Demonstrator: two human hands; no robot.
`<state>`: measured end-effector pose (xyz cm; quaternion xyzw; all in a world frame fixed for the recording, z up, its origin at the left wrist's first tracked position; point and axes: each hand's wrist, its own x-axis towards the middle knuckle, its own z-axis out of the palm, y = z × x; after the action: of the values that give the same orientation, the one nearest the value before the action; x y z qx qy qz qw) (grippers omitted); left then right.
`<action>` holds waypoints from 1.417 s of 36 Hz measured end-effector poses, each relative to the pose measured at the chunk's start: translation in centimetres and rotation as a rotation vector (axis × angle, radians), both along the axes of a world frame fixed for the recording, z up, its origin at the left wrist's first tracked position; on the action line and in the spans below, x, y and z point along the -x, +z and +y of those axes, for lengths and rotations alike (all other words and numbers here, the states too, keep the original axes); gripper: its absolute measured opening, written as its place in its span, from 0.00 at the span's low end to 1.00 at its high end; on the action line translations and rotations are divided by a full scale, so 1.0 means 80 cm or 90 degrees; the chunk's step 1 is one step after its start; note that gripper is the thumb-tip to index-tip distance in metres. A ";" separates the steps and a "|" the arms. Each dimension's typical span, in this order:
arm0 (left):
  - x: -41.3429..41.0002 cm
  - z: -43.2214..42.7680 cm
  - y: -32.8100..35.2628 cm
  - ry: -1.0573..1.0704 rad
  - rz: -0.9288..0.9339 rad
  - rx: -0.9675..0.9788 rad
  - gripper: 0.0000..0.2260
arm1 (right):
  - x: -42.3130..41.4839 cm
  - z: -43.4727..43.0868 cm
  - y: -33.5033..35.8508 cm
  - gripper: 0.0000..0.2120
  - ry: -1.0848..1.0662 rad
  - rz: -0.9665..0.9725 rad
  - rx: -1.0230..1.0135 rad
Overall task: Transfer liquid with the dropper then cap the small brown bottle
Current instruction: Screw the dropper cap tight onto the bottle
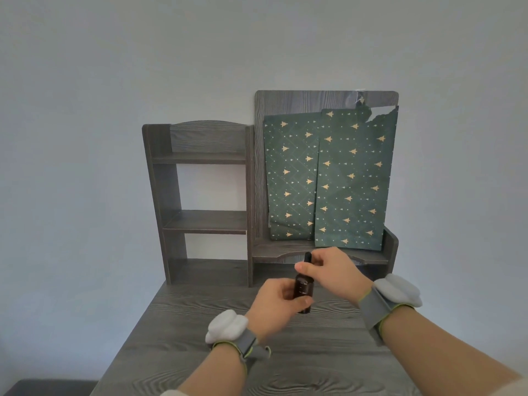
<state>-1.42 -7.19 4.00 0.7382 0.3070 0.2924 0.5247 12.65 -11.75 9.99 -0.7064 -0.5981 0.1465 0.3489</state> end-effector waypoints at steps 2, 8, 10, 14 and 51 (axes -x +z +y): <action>-0.003 0.001 -0.004 0.030 0.001 -0.033 0.06 | 0.003 0.001 0.000 0.17 -0.019 -0.015 -0.025; -0.010 0.000 -0.005 0.116 0.060 -0.141 0.10 | 0.004 0.008 -0.006 0.11 -0.046 -0.042 -0.050; -0.011 -0.003 -0.003 0.152 0.075 -0.175 0.11 | 0.004 0.011 -0.009 0.09 -0.042 -0.036 -0.052; -0.011 0.002 -0.010 0.188 0.086 -0.174 0.15 | 0.000 0.015 -0.017 0.07 -0.009 0.008 -0.037; -0.071 0.125 -0.075 0.220 0.092 -0.121 0.18 | -0.047 0.116 -0.115 0.15 -0.128 0.554 0.077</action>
<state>4.24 2.84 -2.03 0.7397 0.4369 0.3521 0.3715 16.39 -2.50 0.77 -0.6525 -0.3144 0.4303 0.5387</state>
